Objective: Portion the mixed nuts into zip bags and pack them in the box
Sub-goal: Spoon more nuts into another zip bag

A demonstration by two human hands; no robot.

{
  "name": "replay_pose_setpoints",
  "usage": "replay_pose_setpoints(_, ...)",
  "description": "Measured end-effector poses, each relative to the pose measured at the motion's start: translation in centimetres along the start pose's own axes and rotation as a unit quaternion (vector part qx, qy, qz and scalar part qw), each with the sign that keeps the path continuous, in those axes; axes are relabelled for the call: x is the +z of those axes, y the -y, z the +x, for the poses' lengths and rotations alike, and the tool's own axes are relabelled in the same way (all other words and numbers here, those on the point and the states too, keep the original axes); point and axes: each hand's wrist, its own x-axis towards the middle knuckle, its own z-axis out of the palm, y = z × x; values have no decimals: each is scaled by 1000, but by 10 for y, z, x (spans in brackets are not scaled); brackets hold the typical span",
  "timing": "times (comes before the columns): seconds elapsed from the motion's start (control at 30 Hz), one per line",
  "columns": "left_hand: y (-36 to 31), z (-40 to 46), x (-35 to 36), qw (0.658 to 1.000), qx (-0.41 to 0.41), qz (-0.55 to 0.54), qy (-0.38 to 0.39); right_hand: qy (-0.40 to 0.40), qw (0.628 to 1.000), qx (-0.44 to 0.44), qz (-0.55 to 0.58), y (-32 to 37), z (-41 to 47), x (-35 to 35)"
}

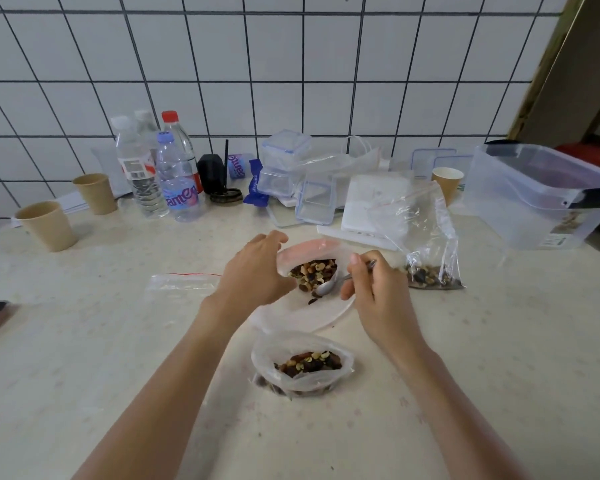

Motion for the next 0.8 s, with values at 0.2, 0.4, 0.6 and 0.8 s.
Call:
replay_pose_setpoints(0.2,-31,38,9,994,38,100,29,3,999,-8,-48,6,-2,-6)
replay_pose_setpoints(0.4,-21,36,7,985,105,61,-125,4,993,2,-115,8,-1,-9)
replay_pose_setpoints(0.6,-5,27,10,977,100,-1,-186,-48,983,11,-177,9,1,-15)
replay_pose_setpoints(0.8,5,19,20,996,4,10,-92,-55,995,58,-52,3,0,-10)
